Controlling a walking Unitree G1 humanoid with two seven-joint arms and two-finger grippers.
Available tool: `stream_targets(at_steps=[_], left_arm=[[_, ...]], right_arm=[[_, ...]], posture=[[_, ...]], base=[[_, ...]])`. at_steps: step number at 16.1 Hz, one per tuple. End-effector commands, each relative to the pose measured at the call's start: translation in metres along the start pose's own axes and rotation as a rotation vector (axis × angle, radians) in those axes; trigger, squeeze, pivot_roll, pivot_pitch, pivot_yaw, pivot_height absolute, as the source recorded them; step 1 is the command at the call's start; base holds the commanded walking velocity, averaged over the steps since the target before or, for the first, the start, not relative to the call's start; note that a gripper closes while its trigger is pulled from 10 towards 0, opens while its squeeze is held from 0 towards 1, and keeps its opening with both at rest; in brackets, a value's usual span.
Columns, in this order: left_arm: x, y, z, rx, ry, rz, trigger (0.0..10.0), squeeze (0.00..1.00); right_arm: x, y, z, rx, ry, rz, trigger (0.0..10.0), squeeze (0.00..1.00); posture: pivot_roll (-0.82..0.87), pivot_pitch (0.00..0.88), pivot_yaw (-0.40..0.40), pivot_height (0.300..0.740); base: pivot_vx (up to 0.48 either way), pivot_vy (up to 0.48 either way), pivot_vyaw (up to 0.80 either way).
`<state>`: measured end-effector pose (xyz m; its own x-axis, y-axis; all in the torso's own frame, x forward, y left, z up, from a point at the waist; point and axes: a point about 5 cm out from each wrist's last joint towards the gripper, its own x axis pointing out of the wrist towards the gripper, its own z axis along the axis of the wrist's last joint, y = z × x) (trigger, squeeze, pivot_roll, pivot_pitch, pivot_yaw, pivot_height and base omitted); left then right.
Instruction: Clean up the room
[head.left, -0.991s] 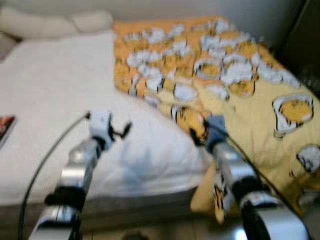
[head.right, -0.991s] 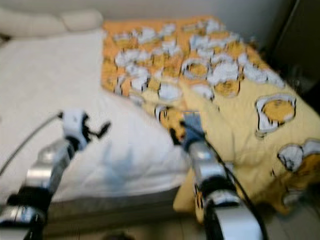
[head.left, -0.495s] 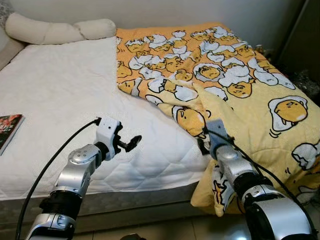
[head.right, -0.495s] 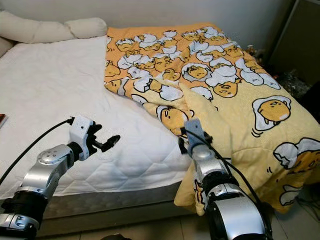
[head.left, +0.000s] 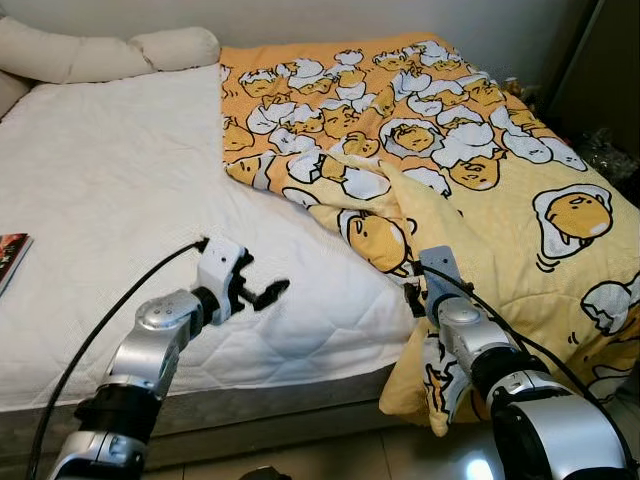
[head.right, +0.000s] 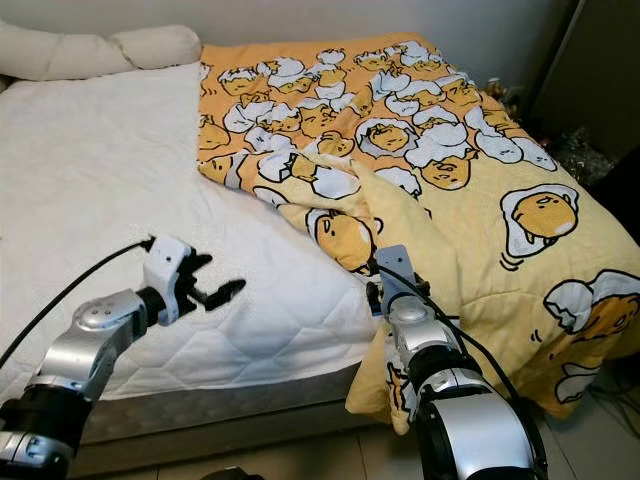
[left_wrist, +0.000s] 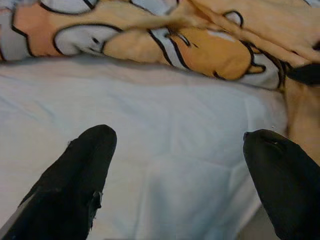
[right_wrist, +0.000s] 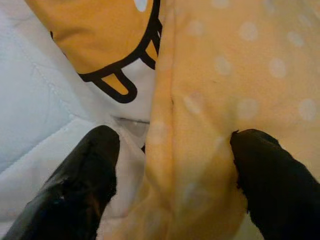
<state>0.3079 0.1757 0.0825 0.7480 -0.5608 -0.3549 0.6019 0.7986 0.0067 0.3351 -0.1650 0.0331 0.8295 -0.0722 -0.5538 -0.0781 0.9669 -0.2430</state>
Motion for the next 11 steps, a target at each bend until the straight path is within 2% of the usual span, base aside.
stream_targets(at_steps=[1, 7, 11], left_arm=[[-0.0050, 0.0026, 0.0020, 0.012, 0.002, -0.014, 10.0, 0.00], [-0.0142, -0.0005, 0.0033, 0.025, -0.006, -0.117, 10.0, 0.00], [-0.0143, -0.0021, 0.0036, 0.025, -0.002, -0.134, 10.0, 0.00]], right_arm=[[0.0000, 0.0011, -0.0032, 0.007, 0.015, 0.007, 0.0, 0.00], [0.0000, 0.0015, -0.0022, 0.039, 0.015, 0.036, 0.0, 0.00], [0.0002, -0.0016, -0.0019, 0.052, 0.019, 0.031, 0.0, 0.00]], posture=[[0.00, 0.000, 0.082, 0.740], [0.00, 0.000, 0.092, 0.740], [0.00, 0.000, 0.097, 0.740]], base=[[0.000, 0.000, 0.00], [0.000, 0.000, 0.00], [0.000, 0.000, 0.00]])
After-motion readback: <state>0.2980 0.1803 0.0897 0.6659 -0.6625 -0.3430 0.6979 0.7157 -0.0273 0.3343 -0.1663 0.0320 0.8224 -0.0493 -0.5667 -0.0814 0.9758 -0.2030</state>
